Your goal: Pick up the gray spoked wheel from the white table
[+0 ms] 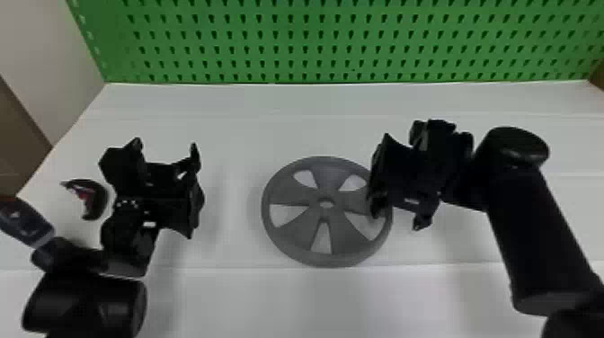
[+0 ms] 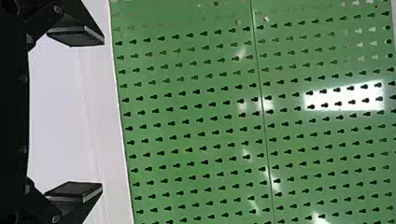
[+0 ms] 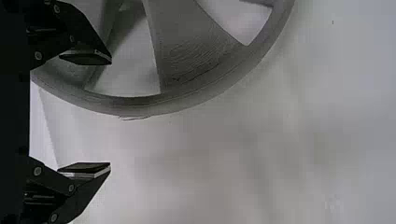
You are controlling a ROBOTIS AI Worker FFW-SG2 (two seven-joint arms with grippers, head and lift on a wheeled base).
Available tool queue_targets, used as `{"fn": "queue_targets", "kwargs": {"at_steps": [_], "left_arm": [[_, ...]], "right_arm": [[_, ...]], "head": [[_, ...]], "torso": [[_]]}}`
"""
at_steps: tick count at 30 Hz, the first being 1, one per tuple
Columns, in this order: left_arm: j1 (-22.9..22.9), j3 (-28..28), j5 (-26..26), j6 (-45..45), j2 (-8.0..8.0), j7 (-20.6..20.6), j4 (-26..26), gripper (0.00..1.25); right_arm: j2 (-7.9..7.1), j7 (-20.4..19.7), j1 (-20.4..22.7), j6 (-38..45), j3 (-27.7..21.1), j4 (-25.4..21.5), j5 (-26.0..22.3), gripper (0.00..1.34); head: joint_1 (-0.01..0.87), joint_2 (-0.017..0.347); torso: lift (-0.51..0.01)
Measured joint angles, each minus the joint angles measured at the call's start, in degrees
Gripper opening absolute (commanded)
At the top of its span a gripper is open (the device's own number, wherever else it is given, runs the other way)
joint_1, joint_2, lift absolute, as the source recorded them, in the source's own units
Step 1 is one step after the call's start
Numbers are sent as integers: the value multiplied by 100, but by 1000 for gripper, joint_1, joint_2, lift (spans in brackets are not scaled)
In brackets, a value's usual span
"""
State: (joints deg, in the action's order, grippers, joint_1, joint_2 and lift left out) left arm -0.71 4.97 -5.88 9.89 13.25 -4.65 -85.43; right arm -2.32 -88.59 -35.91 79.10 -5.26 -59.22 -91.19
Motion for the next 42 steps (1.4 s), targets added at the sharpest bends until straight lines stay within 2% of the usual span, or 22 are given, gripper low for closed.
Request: {"fn": "queue_targets", "kwargs": {"at_steps": [7, 24, 32, 42], "left_arm": [[-25, 25, -9, -5, 18, -9, 0, 1071], [-66, 68, -10, -22, 28, -37, 0, 1071], [-78, 91, -15, -31, 28, -53, 7, 1071], [-99, 108, -19, -31, 28, -54, 7, 1071]], "right_arm": [[-3, 0, 10, -66, -1, 29, 39, 884], [140, 7, 59, -468, 225, 56, 205, 884], [180, 25, 135, -606, 166, 84, 209, 884], [205, 381, 195, -712, 91, 19, 449, 881]], "head": [[806, 44], [806, 44], [806, 44], [806, 44]], "torso": [[-98], [-98], [-98], [-98]]}}
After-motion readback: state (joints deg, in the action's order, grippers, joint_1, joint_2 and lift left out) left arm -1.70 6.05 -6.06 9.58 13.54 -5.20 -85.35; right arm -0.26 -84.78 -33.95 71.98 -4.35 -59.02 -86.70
